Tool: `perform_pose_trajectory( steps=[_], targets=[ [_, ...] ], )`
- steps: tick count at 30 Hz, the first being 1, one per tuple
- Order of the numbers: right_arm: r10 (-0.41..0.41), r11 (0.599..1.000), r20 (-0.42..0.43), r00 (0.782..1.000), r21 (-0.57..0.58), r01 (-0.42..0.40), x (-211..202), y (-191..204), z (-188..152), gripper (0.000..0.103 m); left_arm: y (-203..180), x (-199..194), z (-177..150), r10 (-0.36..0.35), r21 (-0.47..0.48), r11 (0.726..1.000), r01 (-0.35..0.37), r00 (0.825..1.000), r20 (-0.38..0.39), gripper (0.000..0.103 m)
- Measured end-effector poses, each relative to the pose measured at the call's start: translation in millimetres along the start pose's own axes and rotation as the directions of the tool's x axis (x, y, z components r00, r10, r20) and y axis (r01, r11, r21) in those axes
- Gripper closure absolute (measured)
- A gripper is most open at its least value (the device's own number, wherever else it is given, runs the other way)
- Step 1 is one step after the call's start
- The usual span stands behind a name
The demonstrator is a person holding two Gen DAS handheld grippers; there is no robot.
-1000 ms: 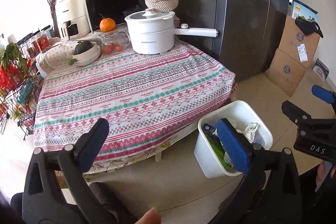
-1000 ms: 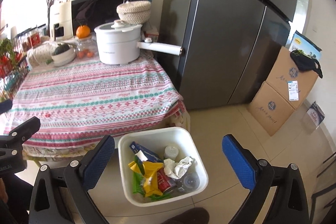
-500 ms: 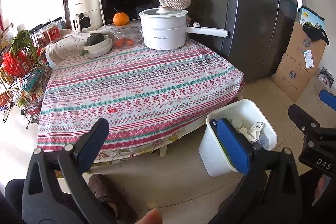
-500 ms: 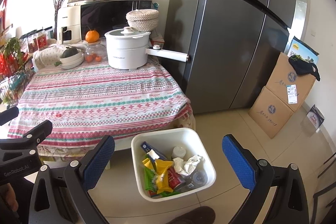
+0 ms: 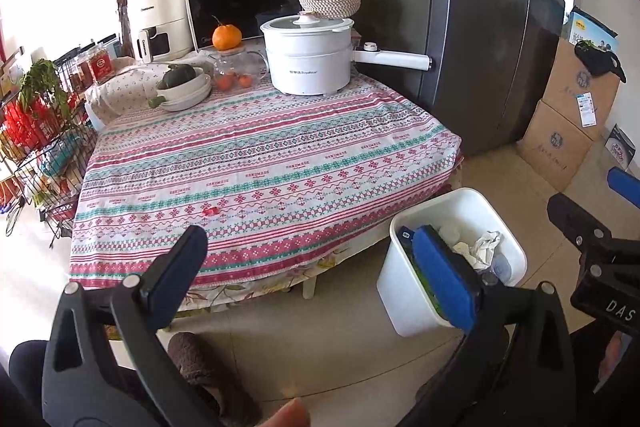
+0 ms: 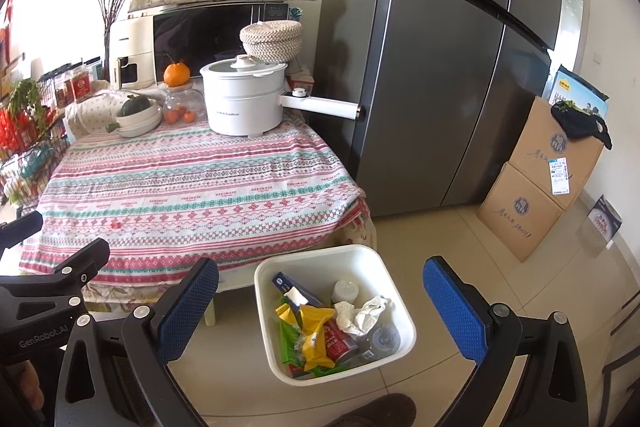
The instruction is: Collect trash
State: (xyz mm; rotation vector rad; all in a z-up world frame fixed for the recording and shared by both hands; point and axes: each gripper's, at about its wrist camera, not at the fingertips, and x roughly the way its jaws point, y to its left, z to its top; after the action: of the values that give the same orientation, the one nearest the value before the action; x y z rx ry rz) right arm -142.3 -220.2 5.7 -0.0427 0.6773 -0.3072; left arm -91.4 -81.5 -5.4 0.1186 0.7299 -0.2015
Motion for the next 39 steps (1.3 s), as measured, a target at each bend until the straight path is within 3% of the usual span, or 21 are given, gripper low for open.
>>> perform_pose_trajectory(
  steps=[39],
  targets=[
    [-0.002, 1.000, -0.011, 1.000, -0.007, 0.002, 4.7, -1.5, 1.4, 0.000, 4.4, 2.8, -2.5, -0.007, 0.005, 1.000, 0.007, 1.000, -0.022, 0.001]
  ],
)
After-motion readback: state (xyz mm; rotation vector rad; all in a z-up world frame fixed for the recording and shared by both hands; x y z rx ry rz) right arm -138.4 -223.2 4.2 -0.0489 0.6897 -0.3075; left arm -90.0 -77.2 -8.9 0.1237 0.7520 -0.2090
